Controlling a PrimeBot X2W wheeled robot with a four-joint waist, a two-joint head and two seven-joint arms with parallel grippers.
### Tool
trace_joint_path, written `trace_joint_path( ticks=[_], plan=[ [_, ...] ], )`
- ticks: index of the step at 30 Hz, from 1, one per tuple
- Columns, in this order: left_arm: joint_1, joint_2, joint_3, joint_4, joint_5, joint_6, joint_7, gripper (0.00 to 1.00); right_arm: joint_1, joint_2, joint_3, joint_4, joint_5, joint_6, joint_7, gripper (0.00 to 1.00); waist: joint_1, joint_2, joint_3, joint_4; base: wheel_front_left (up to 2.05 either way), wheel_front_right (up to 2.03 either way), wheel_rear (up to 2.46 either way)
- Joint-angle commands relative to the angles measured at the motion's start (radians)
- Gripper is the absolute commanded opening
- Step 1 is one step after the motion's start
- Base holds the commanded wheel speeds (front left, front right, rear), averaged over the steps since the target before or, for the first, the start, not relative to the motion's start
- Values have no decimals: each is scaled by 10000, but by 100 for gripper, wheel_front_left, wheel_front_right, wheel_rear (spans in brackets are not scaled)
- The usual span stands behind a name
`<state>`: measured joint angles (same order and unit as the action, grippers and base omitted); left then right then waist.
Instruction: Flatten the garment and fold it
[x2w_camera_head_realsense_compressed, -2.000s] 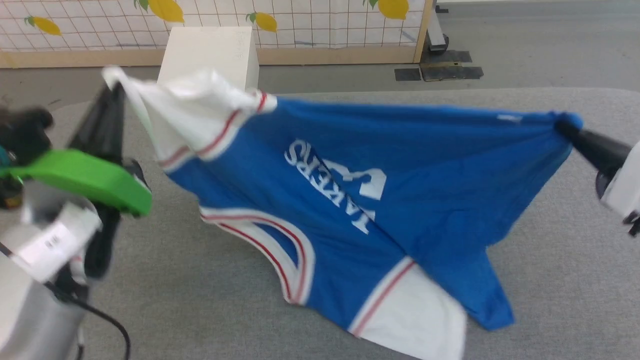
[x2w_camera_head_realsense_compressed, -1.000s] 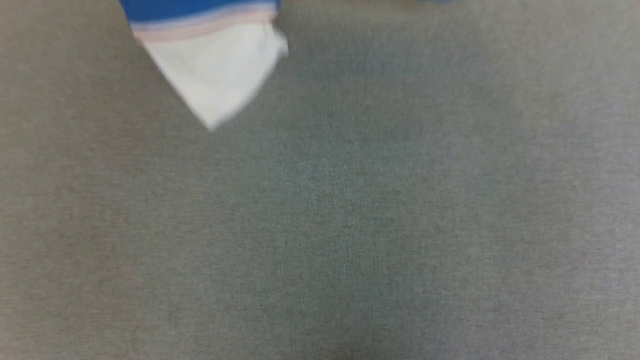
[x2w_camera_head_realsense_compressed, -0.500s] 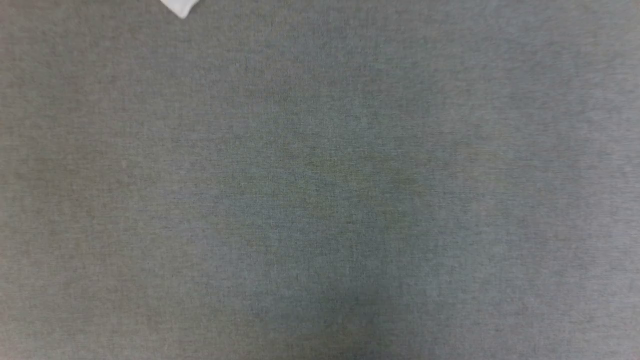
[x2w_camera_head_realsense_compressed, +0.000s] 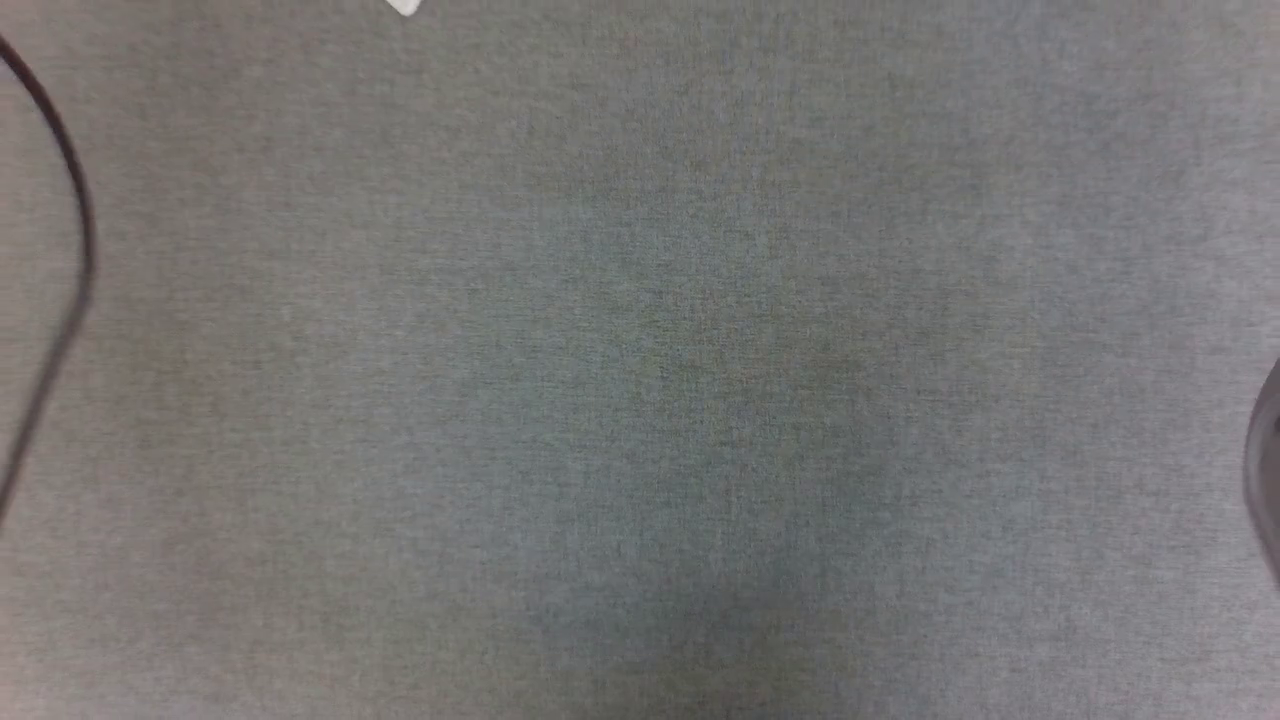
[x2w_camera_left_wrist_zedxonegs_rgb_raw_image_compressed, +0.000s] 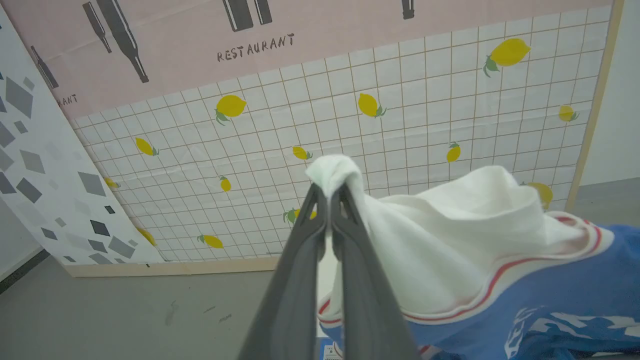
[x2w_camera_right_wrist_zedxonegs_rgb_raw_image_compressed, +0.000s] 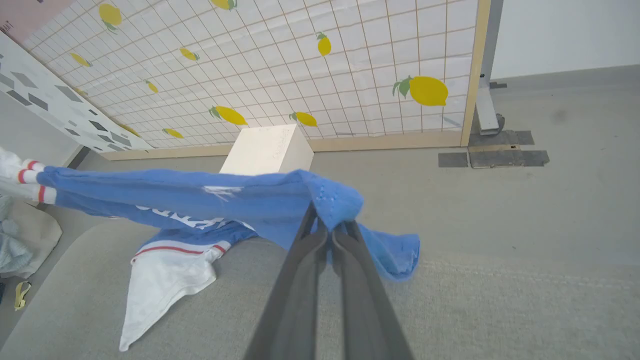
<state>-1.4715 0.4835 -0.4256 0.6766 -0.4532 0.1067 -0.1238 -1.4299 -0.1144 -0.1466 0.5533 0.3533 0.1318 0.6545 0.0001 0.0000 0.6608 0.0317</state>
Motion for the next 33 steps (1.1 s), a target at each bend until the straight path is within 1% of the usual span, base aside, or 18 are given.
trace_joint_path(
  ticks=[1, 8, 10, 13, 18, 22, 27, 33],
  plan=[
    [559, -71, -20, 111, -161, -97, -217, 0, 625, -105, 198, 1, 309, -11, -194, 0, -1, 0, -613, 131, 0, 0, 0],
    [3310, -266, -36, 234, -697, -338, -1041, 0, 3530, -583, 1467, -358, 1998, -11, -950, 0, -1, 0, -2310, 293, 0, 0, 0],
    [4331, -275, -102, 65, -807, -464, -1172, 0, 4628, -811, 1874, -642, 2480, -11, -1148, 0, -1, 0, -2872, 371, 0, 0, 0],
    [5790, -236, -77, -425, -1014, -449, -1264, 0, 6021, -986, 2135, -955, 3093, -11, -1429, 0, -1, 0, -3576, 378, 0, 0, 0],
    [8499, -223, 16, -1758, -1488, -28, -1297, 0, 8100, -1199, 2555, -1415, 3721, -11, -1710, 0, -1, 0, -4584, 306, 0, 0, 0],
    [10692, -205, 23, -3195, -1986, 379, -1088, 0, 9531, -1426, 2670, -1871, 4050, -11, -1901, 0, -1, 0, -5167, 319, 0, 0, 0],
    [12777, -91, 27, -4691, -2464, 1003, -614, 0, 10987, -1635, 2521, -2382, 4261, -11, -1979, 0, -1, 0, -5626, 355, 0, 0, 0],
    [14776, 213, 203, -5998, -3067, 1733, 34, 0, 12504, -1910, 2335, -3150, 4306, -11, -1586, 0, -1, 0, -5970, 289, 0, 0, 0]
  ],
)
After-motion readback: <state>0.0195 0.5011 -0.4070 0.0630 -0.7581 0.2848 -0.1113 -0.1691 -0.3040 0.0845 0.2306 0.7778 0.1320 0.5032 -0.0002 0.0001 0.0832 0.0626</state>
